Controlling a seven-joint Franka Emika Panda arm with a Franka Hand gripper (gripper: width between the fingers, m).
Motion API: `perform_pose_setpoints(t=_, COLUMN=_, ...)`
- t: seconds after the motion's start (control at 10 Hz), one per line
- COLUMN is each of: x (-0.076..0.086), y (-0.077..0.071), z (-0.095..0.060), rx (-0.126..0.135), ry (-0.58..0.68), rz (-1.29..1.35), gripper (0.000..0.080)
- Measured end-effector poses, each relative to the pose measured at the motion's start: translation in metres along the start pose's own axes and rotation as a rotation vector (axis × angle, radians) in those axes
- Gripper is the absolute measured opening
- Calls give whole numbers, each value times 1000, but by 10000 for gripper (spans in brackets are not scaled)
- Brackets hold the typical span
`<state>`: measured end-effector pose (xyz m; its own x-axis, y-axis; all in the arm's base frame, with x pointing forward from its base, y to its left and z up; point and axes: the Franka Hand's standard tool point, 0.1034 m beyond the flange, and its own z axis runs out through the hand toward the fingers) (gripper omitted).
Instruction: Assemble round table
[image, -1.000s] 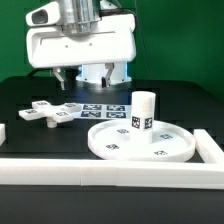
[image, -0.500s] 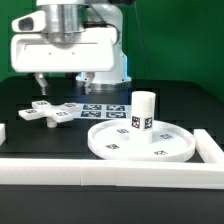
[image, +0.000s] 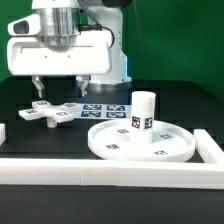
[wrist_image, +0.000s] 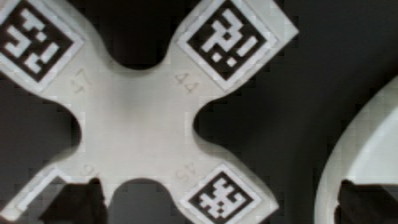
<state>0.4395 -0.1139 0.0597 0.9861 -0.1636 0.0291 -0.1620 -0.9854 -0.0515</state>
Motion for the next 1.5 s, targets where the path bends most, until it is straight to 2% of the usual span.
perform_pose_setpoints(t=0.2, x=-4, y=12, z=10, rx=-10, ry=-15, rz=-11, gripper=648)
perform_pose_setpoints(t=0.4, x=-5, y=17, z=13, rx=-11, ry=-20, rz=-11, gripper=648)
perform_pose_setpoints(t=1.5, x=-13, y=23, z=24, rx=-13, ry=-47, rz=-6, gripper=648)
